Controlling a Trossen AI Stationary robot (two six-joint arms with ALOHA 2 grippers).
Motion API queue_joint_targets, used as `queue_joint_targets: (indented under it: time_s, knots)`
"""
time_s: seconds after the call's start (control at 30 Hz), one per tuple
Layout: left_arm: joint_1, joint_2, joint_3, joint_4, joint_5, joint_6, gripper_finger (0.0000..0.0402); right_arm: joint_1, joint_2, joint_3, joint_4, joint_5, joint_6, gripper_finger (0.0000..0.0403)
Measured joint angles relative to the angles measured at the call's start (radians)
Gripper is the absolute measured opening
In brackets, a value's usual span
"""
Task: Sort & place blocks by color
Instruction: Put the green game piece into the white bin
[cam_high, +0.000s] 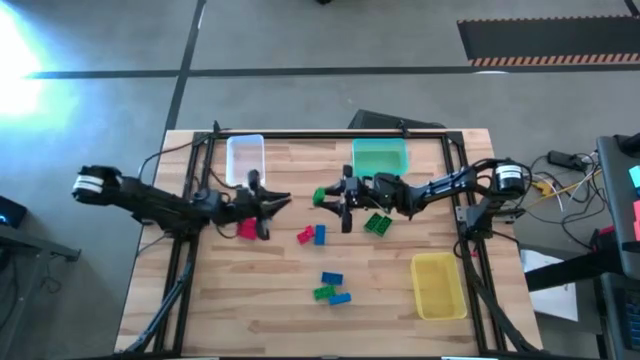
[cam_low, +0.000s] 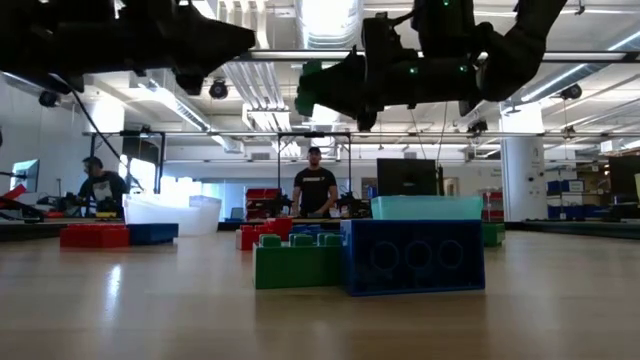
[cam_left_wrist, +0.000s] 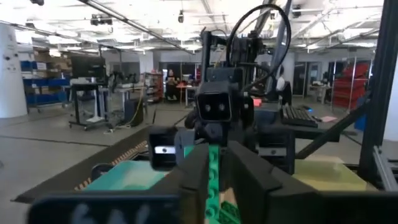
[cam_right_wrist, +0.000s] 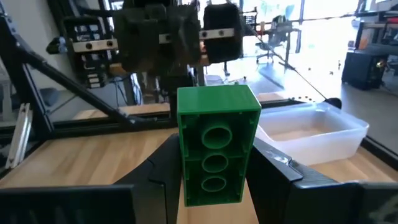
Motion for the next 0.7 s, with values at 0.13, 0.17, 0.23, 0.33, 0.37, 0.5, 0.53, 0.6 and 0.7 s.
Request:
queue_joint_targets:
  time_s: [0.13,0.17,0.23,0.33,0.37,0.5,0.53,0.6,0.7]
  knots:
    - [0.002,0.093,0.062,-0.003,0.002,0.000,0.0130,0.012,-0.009,0.000,-0.013,0.000,-0.021,0.0125]
    - [0.004,0.111,0.079,0.000,0.002,0.001,0.0147,0.014,-0.012,0.000,-0.018,0.000,-0.027,0.0126]
    - [0.009,0.146,0.109,0.000,0.002,0.001,0.0178,0.018,-0.018,0.000,-0.033,0.000,-0.034,0.0125]
    - [0.014,0.186,0.149,-0.001,0.001,0.001,0.0212,0.019,-0.018,0.000,-0.041,0.002,-0.036,0.0126]
    - [0.016,0.197,0.162,0.000,0.000,0.002,0.0221,0.019,-0.018,0.000,-0.042,0.002,-0.036,0.0126]
    - [0.031,0.256,0.210,0.006,0.000,0.002,0.0243,0.019,-0.018,0.000,-0.048,0.003,-0.037,0.0125]
    - [0.033,0.270,0.218,0.004,0.001,0.001,0.0246,0.019,-0.018,0.000,-0.049,0.003,-0.038,0.0125]
    - [0.035,0.295,0.234,0.004,0.006,0.001,0.0246,0.019,-0.018,0.000,-0.048,0.003,-0.040,0.0125]
    - [0.034,0.323,0.246,0.006,0.024,0.001,0.0247,0.019,-0.018,0.000,-0.052,0.003,-0.048,0.0125]
